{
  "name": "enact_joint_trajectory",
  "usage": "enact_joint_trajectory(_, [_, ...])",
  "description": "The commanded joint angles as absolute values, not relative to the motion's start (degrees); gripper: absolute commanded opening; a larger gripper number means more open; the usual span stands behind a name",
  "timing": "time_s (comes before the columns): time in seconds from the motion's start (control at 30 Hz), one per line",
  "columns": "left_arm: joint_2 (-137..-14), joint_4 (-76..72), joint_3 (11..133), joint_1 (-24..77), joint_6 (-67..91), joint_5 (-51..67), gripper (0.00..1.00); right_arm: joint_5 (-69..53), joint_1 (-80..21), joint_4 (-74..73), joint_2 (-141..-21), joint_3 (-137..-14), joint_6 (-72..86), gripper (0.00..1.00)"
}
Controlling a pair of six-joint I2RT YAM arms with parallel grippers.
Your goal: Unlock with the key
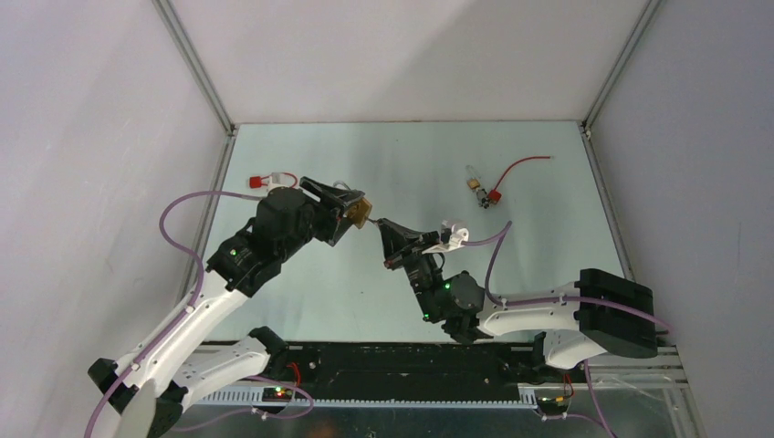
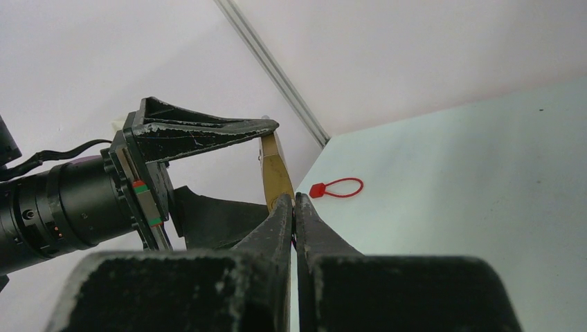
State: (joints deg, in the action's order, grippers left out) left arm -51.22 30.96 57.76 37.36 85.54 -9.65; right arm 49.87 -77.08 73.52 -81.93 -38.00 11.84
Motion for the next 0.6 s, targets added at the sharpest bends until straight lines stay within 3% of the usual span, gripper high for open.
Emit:
enact_joint_trajectory(0.0, [-50.0,23.6,62.2,37.2,86.9,-8.7,0.0,50.2,-76.6,74.1,-82.2,-40.0,13.1,0.0])
enact_joint_trajectory(0.57, [-49.9,22.8,62.0,37.2,87.6,-8.1,0.0,50.0,-77.3,79.0,-85.7,-40.5,13.5,0.0])
